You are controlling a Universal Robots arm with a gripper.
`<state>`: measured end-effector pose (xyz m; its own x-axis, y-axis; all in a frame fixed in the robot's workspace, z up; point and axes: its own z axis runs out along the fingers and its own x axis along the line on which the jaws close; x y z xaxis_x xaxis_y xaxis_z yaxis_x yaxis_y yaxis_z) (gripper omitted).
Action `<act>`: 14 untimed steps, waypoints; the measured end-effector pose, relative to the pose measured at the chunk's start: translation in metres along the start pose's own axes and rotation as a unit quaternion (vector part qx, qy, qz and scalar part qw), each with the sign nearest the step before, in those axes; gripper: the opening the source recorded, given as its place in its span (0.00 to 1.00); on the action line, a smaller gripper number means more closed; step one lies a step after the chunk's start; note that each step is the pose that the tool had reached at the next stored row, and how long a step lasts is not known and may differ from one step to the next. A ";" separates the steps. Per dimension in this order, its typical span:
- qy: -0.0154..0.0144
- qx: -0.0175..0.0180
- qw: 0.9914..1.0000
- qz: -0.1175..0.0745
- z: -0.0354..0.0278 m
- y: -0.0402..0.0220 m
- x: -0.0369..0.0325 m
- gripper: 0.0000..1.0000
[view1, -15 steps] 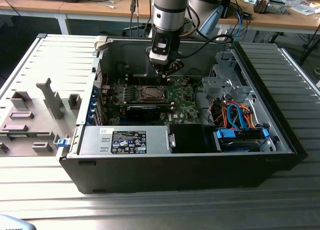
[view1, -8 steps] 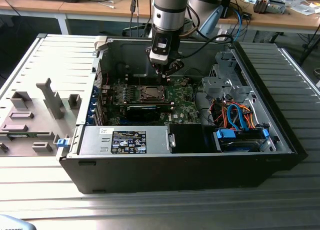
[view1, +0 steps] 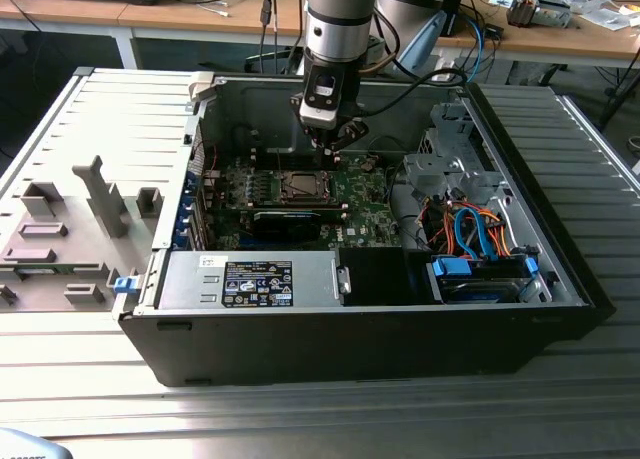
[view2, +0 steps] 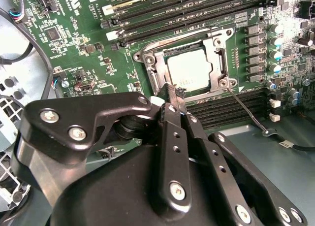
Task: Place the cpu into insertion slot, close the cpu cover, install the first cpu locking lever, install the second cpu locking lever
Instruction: 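Install the first cpu locking lever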
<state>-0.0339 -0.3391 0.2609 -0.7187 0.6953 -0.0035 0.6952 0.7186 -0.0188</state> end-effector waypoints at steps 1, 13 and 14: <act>0.000 0.000 1.000 -0.001 0.0000 0.0000 0.0000 0.11; 0.000 0.000 1.000 -0.013 0.0000 0.0000 0.0000 0.11; 0.000 0.000 1.000 -0.013 0.0000 0.0000 0.0000 0.11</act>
<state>-0.0339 -0.3391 0.2609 -0.7370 0.6759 -0.0035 0.6758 0.7368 -0.0188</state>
